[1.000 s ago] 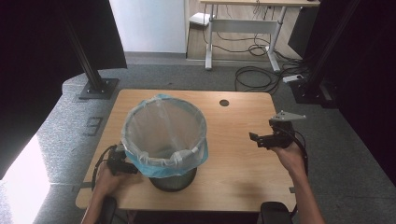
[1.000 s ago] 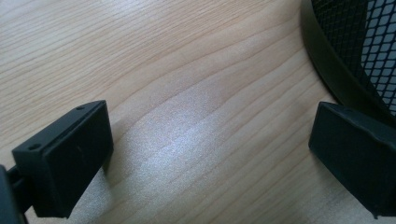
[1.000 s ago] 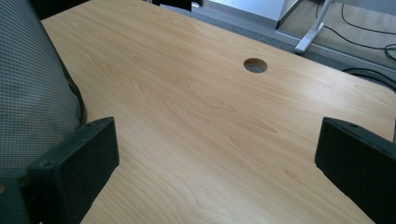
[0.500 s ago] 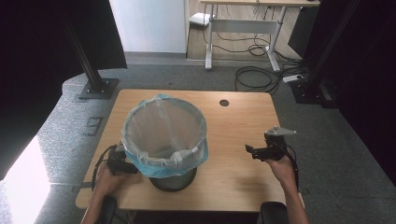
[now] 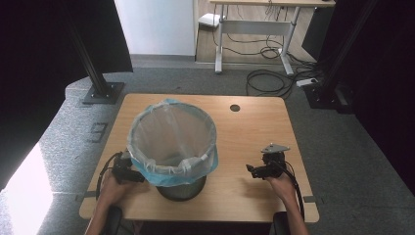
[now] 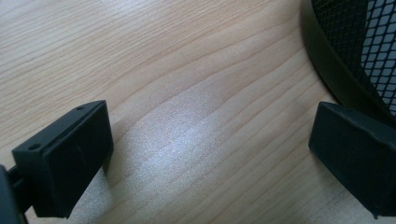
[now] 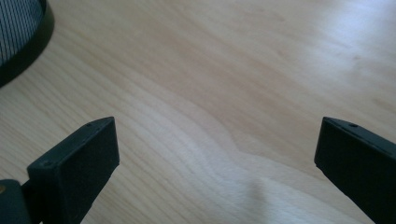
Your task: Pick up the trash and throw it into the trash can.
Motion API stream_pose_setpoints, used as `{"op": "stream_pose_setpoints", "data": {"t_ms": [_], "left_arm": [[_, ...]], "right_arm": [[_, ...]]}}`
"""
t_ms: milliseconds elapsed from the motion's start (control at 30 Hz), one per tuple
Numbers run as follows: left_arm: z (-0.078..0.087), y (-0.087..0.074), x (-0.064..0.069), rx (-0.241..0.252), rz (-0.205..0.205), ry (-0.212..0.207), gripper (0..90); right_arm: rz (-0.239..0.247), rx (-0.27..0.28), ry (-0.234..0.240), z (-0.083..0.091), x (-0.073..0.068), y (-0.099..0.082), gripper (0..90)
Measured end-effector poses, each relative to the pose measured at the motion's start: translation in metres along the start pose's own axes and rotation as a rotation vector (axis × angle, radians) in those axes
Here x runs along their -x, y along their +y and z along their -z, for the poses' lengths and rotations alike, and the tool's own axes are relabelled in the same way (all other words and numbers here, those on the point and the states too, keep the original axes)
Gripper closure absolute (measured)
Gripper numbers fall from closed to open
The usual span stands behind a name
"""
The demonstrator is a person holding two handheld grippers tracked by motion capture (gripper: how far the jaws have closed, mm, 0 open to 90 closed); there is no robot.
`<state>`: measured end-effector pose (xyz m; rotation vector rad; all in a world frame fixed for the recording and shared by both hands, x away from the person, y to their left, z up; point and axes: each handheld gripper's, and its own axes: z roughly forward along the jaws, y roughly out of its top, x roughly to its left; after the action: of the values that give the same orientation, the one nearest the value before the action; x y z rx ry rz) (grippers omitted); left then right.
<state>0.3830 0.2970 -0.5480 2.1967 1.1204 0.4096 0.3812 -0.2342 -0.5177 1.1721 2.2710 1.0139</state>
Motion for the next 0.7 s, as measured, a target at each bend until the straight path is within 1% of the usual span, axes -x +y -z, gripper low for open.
{"op": "stream_pose_setpoints", "data": {"t_ms": [167,300,533,567,700], "left_arm": [[0.0,0.0,0.0,0.0,0.0,0.0,0.0],[0.0,0.0,0.0,0.0,0.0,0.0,0.0],[0.0,0.0,0.0,0.001,0.001,0.0,0.0],[0.0,0.0,0.0,0.0,0.0,0.0,0.0],[0.0,0.0,0.0,0.001,0.0,0.0,0.0]], "right_arm": [[0.004,-0.027,0.026,-0.012,-0.007,-0.005,0.0],[0.032,-0.052,0.035,-0.019,-0.013,-0.008,0.0],[0.059,-0.102,0.062,-0.032,-0.024,-0.017,0.0],[0.054,-0.091,0.079,-0.033,-0.024,-0.018,0.0],[0.054,-0.047,0.084,-0.035,-0.026,-0.021,0.0]]}}
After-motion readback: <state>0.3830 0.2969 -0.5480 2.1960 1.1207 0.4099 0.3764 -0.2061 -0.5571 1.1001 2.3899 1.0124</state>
